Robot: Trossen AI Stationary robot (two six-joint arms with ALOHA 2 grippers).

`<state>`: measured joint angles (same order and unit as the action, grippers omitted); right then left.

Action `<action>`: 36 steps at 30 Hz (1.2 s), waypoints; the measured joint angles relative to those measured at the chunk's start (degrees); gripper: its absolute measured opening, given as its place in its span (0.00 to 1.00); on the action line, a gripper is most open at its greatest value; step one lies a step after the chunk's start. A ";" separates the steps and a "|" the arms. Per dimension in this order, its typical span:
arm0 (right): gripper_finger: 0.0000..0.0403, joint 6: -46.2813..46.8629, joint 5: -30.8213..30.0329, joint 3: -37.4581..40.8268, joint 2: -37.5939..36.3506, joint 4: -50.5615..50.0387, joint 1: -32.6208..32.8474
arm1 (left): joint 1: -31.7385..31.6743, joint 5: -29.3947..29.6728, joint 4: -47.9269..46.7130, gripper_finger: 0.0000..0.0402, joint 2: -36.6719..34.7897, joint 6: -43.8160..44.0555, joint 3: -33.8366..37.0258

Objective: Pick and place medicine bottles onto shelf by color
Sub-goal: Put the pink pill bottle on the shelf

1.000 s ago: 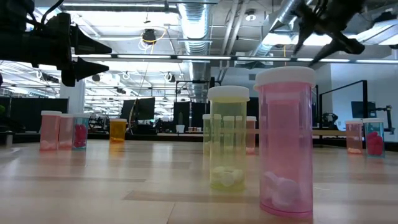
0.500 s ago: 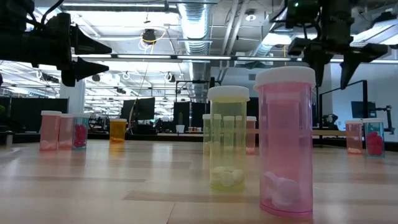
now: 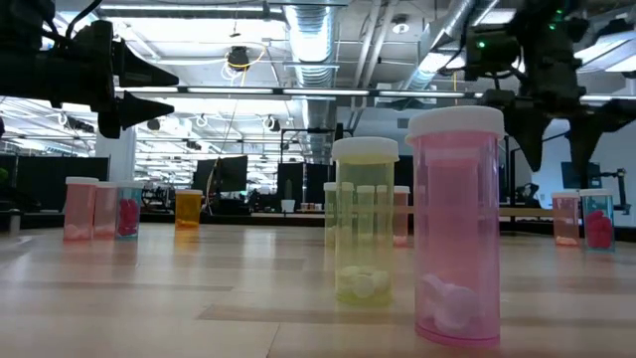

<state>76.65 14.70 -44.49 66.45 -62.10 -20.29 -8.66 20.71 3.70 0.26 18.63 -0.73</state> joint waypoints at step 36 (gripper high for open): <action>0.61 -5.14 1.40 5.70 8.66 11.15 3.66 | 0.00 0.02 0.00 0.78 0.00 0.00 0.00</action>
<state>71.50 16.10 -38.79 75.11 -50.95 -16.64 -8.66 20.73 3.70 0.26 18.63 -0.74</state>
